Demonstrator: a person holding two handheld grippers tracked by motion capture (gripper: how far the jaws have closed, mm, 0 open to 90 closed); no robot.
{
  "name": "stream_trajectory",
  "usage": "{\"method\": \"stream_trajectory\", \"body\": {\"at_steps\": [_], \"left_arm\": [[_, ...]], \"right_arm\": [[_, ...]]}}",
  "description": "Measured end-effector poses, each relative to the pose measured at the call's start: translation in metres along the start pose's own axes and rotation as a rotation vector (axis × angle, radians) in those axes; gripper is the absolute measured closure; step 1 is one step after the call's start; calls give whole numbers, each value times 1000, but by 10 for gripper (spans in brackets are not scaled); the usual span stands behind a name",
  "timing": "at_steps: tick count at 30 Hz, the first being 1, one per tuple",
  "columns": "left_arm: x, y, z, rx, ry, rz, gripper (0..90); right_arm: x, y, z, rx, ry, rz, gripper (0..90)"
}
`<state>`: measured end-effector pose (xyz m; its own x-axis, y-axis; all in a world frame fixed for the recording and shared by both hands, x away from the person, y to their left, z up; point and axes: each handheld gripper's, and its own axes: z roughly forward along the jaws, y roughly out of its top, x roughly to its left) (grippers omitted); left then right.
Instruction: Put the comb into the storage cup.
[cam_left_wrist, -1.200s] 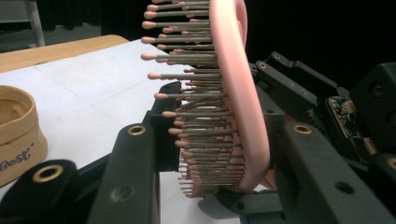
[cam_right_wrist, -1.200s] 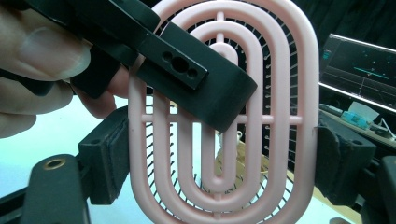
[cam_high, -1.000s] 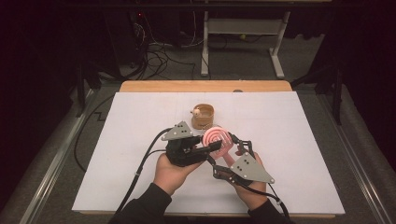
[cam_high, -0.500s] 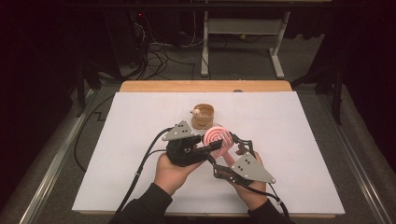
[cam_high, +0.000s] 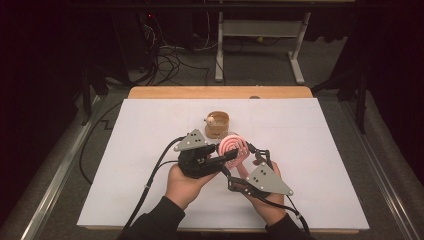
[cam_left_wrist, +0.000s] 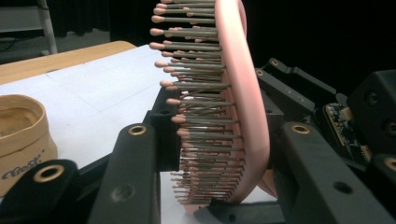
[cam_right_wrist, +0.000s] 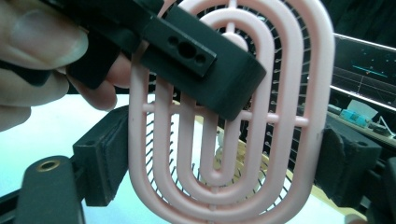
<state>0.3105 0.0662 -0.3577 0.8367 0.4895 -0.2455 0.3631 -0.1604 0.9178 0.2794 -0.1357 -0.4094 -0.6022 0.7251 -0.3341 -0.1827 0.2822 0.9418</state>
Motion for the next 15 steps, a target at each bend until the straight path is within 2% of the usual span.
{"method": "stream_trajectory", "body": {"at_steps": [4,15], "left_arm": [[0,1,-2,-5,5,2,627],[0,3,-4,-14,11,10,630]], "right_arm": [[2,-1,2,5,5,-8,160],[1,-1,3,13,34,22,120]]}}
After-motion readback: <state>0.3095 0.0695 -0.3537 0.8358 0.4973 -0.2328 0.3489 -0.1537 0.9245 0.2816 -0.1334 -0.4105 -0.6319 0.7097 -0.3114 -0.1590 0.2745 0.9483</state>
